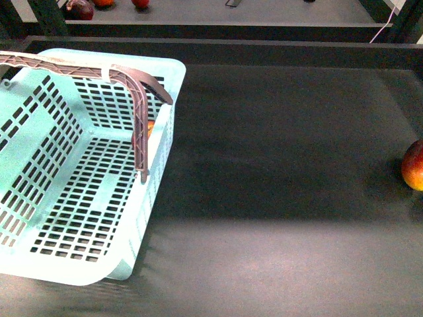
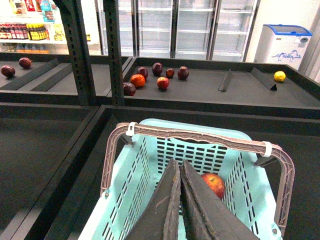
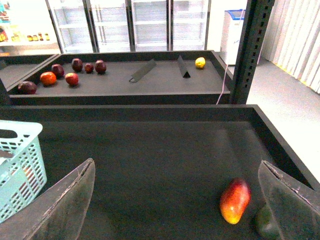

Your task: Pick apple with right arm and hold basket with left

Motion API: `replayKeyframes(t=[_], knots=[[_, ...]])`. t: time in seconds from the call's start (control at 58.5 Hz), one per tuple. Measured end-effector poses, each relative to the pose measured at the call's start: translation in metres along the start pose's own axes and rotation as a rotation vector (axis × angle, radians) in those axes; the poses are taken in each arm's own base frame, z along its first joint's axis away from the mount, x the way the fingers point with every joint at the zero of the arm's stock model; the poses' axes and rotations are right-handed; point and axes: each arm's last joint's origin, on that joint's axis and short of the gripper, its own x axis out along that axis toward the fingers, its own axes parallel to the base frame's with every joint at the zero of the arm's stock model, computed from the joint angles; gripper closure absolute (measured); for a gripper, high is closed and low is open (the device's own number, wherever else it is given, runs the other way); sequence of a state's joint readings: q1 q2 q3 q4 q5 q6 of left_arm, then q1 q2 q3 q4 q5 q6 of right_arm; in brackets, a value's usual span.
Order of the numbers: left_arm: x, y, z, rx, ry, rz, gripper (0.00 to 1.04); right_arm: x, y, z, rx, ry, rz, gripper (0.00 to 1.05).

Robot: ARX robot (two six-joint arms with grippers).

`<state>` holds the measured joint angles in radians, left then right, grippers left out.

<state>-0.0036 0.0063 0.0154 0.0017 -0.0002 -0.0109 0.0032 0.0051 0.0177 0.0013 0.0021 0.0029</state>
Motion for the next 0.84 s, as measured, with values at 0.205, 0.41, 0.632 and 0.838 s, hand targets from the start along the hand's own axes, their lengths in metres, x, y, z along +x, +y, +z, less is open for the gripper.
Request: replayKeyframes(t=[0.205,0.41,0.632,0.838], knots=[[0.0000,0.0000,0.0000,0.000,0.000,0.000,1.01,0.0000,0.0000,0.0000,0.000,0.000,0.000,0.09],[0.0000,0.0000,0.0000,0.000,0.000,0.000,0.75,0.0000,0.0000,0.0000,0.000,0.000,0.000,0.09],[0.0000,0.0000,0.0000,0.000,0.000,0.000,0.36,0.0000,0.0000,0.0000,0.000,0.000,0.000,0.09],[0.0000,0.0000,0.0000,0.002,0.000,0.000,0.07,0.0000,0.0000,0.0000,0.000,0.000,0.000,0.09]])
